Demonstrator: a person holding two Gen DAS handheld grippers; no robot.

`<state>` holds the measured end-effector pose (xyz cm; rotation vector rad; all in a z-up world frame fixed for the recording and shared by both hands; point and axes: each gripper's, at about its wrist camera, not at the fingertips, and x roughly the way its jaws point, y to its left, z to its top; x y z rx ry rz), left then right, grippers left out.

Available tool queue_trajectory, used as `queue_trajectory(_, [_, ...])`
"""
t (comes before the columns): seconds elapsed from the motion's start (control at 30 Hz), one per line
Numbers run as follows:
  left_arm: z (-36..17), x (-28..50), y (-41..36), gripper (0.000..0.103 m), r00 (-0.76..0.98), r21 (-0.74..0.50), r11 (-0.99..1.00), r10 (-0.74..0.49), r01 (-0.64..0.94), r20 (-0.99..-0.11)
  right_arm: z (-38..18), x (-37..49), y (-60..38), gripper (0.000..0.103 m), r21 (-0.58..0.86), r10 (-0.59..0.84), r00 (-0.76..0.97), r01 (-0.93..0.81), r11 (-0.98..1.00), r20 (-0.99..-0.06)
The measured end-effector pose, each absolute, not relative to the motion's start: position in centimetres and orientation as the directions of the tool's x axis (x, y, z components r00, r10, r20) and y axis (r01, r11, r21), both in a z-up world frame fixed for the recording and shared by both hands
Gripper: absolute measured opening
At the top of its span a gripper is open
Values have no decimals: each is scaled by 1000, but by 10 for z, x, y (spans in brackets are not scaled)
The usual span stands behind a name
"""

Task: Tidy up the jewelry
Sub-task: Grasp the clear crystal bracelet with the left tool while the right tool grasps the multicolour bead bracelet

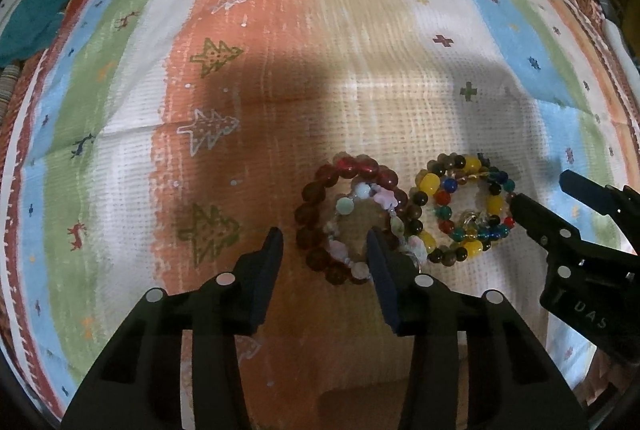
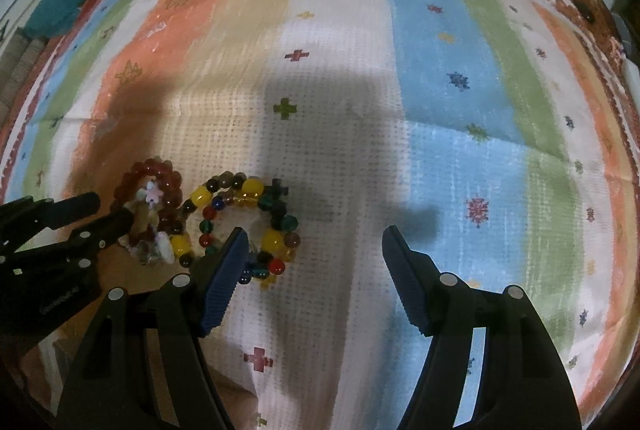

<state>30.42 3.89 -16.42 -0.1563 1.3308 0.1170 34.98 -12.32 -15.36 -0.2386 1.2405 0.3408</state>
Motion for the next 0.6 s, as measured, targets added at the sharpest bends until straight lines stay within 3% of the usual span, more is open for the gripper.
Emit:
queue_trajectory(0.23, [-173, 314, 34, 35, 216, -37, 984, 2, -173, -976, -160, 354, -116, 59, 12, 128, 266, -399, 917, -956])
queue_trajectory(0.3, [-174, 317, 34, 28, 213, -27, 984, 11, -175, -977, -161, 355, -113, 51, 6, 123, 262, -408, 913, -957])
queue_trajectory(0.4, [-175, 320, 33, 27, 211, -17, 986, 19, -167, -977, -163, 357, -109, 45, 7, 125, 256, -420, 908, -959])
queue_trajectory(0.6, [-176, 321, 29, 25, 213, 9, 989, 41, -150, -976, -168, 353, -98, 22, -6, 120, 246, -458, 889, -962])
